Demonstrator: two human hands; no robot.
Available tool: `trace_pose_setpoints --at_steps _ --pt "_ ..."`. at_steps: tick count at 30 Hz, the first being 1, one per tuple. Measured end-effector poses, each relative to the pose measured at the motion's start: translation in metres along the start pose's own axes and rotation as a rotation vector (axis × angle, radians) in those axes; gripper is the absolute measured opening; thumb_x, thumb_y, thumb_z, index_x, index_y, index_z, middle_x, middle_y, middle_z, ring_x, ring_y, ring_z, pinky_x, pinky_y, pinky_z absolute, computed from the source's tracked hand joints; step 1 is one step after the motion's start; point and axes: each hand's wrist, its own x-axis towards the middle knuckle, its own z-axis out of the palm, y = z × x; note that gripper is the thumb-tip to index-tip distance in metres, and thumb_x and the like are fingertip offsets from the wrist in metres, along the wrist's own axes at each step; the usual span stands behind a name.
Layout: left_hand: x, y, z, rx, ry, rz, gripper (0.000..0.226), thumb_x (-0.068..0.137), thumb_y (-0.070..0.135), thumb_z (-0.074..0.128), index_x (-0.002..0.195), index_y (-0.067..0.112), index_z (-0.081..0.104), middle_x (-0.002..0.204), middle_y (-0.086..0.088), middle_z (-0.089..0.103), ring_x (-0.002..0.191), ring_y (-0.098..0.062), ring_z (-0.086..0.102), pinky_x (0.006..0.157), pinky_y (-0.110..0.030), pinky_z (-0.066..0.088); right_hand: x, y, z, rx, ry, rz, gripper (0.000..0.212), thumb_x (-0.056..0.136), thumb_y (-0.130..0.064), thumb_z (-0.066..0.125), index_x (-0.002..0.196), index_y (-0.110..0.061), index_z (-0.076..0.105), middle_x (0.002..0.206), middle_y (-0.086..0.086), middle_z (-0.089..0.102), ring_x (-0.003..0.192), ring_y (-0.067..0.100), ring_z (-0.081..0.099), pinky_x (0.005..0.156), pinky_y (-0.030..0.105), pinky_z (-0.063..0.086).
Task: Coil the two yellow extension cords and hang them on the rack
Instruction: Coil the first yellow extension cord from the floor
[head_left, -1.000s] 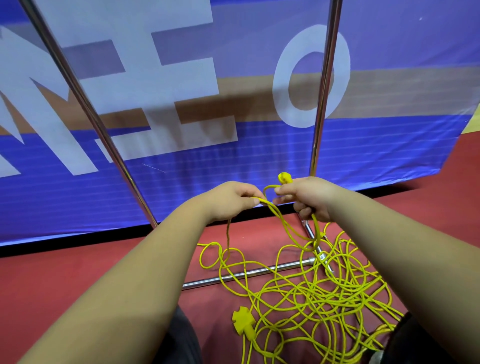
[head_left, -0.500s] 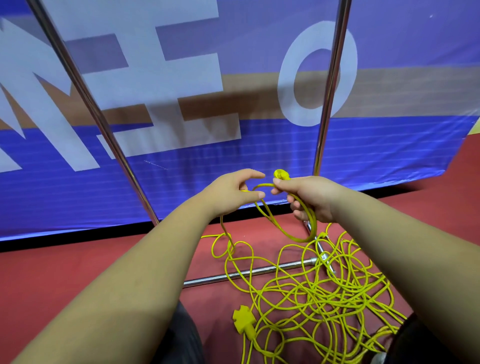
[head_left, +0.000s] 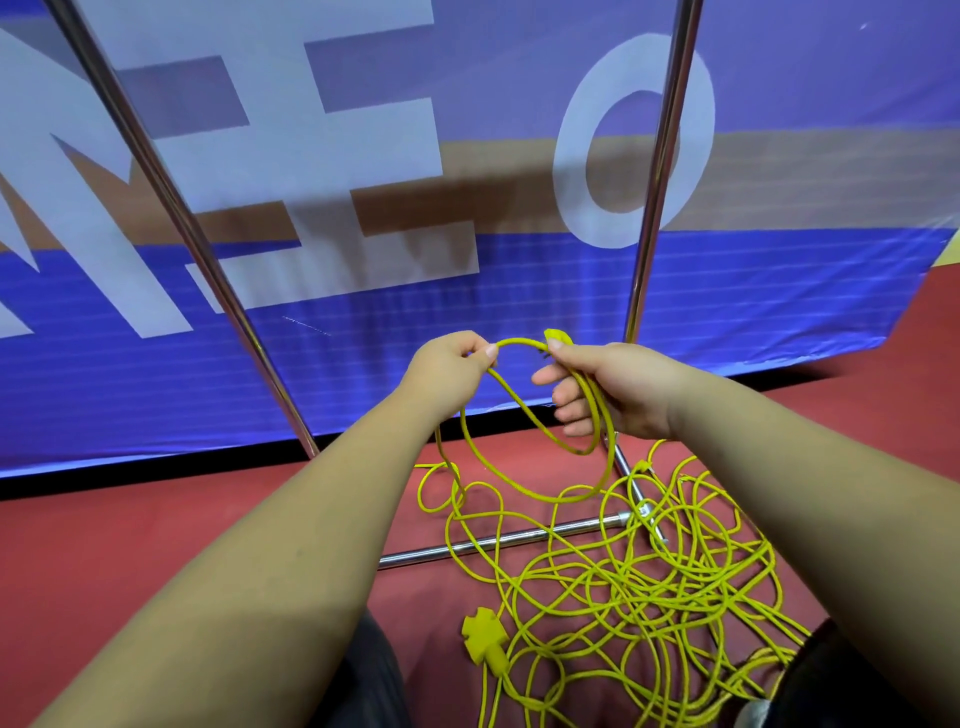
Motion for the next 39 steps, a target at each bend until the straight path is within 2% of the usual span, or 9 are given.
trace_pose_setpoints --at_steps 4,10,14,15,19,24,28,34,39 --pt "0.002 -0.003 -0.002 -0.048 0.012 -0.033 0.026 0.105 0.039 0.055 0.093 0.025 0.073 0.07 0.009 0.053 0.057 -0.013 0.044 0.054 -0.027 0.034 0.001 -0.001 -0.002 0.025 -0.033 -0.005 0.048 0.104 -0.053 0.059 0.109 -0.009 0.078 0.074 0.001 0.067 0.067 0.018 0.068 0.072 0.038 0.064" --pt "0.002 -0.007 -0.005 0.148 -0.185 -0.051 0.037 0.095 0.05 0.069 0.117 0.025 0.055 0.102 0.005 0.062 0.084 -0.013 0.06 0.067 -0.029 0.044 0.007 -0.004 -0.006 0.124 0.064 -0.088 0.046 0.103 -0.045 0.066 0.121 -0.004 0.076 0.063 -0.005 0.036 0.052 0.011 0.04 0.048 0.025 0.048" --pt "0.002 -0.015 -0.011 0.272 -0.35 -0.008 0.006 0.098 0.021 0.063 0.101 0.025 0.061 0.096 -0.004 0.068 0.08 -0.021 0.062 0.079 -0.042 0.055 0.009 -0.005 -0.015 0.168 0.196 -0.126 0.045 0.101 -0.05 0.068 0.113 -0.008 0.08 0.06 -0.008 0.03 0.048 0.011 0.035 0.044 0.023 0.042" --pt "0.002 -0.016 -0.013 0.28 -0.383 0.024 0.011 0.098 0.018 0.063 0.096 0.028 0.066 0.093 -0.003 0.07 0.079 -0.018 0.062 0.08 -0.042 0.056 0.009 -0.005 -0.019 0.184 0.212 -0.118 0.045 0.101 -0.052 0.067 0.112 -0.01 0.08 0.06 -0.009 0.029 0.047 0.009 0.033 0.043 0.022 0.039" --pt "-0.006 -0.005 -0.018 0.101 -0.521 0.1 0.017 0.095 0.012 0.073 0.095 0.028 0.08 0.081 0.011 0.073 0.07 -0.002 0.059 0.071 -0.02 0.047 0.012 -0.005 -0.028 0.169 0.196 -0.081 0.039 0.102 -0.05 0.066 0.107 -0.014 0.076 0.065 -0.009 0.043 0.046 0.006 0.027 0.037 0.017 0.022" --pt "-0.009 0.007 -0.012 -0.226 -0.376 0.088 0.014 0.092 0.008 0.078 0.103 0.016 0.08 0.088 -0.009 0.074 0.079 -0.018 0.071 0.086 -0.041 0.063 0.011 0.0 -0.022 -0.008 0.132 0.033 0.028 0.093 -0.04 0.079 0.101 -0.016 0.067 0.101 -0.002 0.078 0.045 0.005 0.024 0.035 0.014 0.02" --pt "-0.009 0.009 -0.009 -0.247 -0.212 0.034 0.034 0.084 0.018 0.088 0.096 -0.002 0.064 0.079 -0.011 0.068 0.074 -0.03 0.076 0.075 -0.04 0.066 0.01 0.003 -0.011 -0.166 0.089 0.031 0.03 0.089 -0.034 0.084 0.105 -0.014 0.067 0.103 0.003 0.081 0.048 0.008 0.024 0.04 0.018 0.02" --pt "-0.011 0.01 -0.003 -0.439 -0.272 0.001 0.019 0.089 0.013 0.083 0.085 0.004 0.067 0.07 -0.012 0.064 0.069 -0.027 0.066 0.086 -0.054 0.063 0.018 0.018 0.0 -0.306 0.253 -0.107 0.035 0.085 -0.029 0.086 0.105 -0.003 0.074 0.053 -0.003 0.038 0.044 0.015 0.025 0.047 0.024 0.022" --pt "-0.006 0.004 -0.009 -0.395 -0.264 0.038 0.019 0.092 0.021 0.08 0.096 0.007 0.068 0.076 -0.004 0.068 0.077 -0.02 0.07 0.091 -0.049 0.062 0.008 0.007 0.008 -0.336 0.254 -0.217 0.028 0.087 -0.034 0.083 0.078 -0.009 0.074 0.052 -0.001 0.031 0.045 0.017 0.024 0.045 0.025 0.021"
